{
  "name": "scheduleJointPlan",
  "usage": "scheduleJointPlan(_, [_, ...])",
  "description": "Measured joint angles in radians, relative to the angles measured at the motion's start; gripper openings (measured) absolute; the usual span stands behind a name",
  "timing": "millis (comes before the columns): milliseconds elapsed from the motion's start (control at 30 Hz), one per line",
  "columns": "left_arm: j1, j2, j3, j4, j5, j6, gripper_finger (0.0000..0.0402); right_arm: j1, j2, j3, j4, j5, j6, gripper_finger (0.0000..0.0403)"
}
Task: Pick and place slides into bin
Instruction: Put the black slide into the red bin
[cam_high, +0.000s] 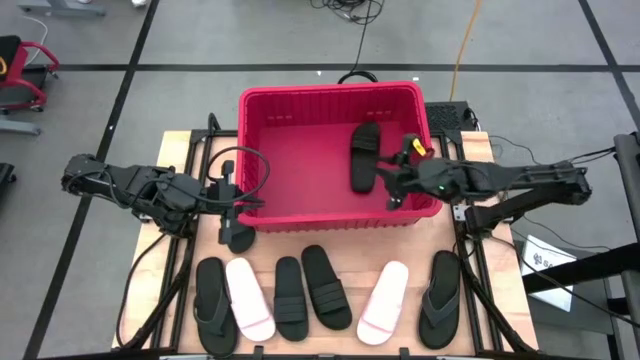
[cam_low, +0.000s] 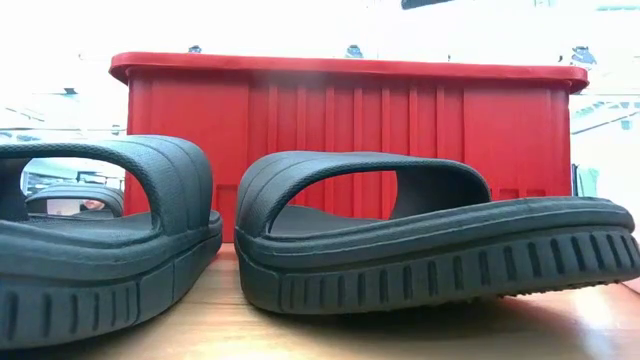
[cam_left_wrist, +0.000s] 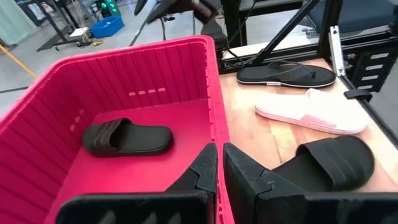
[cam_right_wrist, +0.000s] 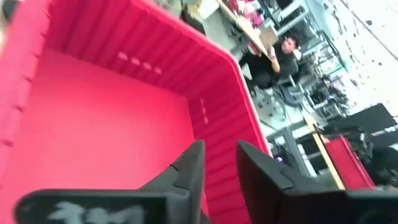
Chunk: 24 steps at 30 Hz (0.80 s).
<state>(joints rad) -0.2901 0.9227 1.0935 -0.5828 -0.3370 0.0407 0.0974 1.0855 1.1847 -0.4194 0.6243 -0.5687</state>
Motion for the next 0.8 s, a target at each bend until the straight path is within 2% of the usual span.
scheduleJointPlan(167, [0.000,0.000,0.000,0.000,0.022,0.012,0.0026,0.070,-0.038,0.000,-0.022,0.000,0.057,0.0008])
scheduleJointPlan(333, [-0.003,0.000,0.000,-0.001,0.030,0.047,0.0026,0.145,-0.049,0.000,-0.034,-0.001,0.059,0.0006])
scheduleJointPlan(433, [-0.007,0.001,0.000,-0.003,0.091,0.038,0.0026,0.187,-0.049,0.000,-0.035,0.000,0.076,0.0002])
scheduleJointPlan(600, [-0.007,0.038,0.000,-0.006,0.195,-0.082,0.0026,0.243,-0.050,0.000,-0.035,-0.001,0.159,0.0001])
scheduleJointPlan(700, [-0.007,0.073,0.000,0.005,0.207,-0.203,0.0026,0.274,-0.050,0.000,-0.035,-0.001,0.230,0.0001])
scheduleJointPlan(800, [-0.007,0.117,0.000,0.002,0.232,-0.227,0.0026,0.297,-0.050,0.000,-0.035,-0.001,0.292,0.0001])
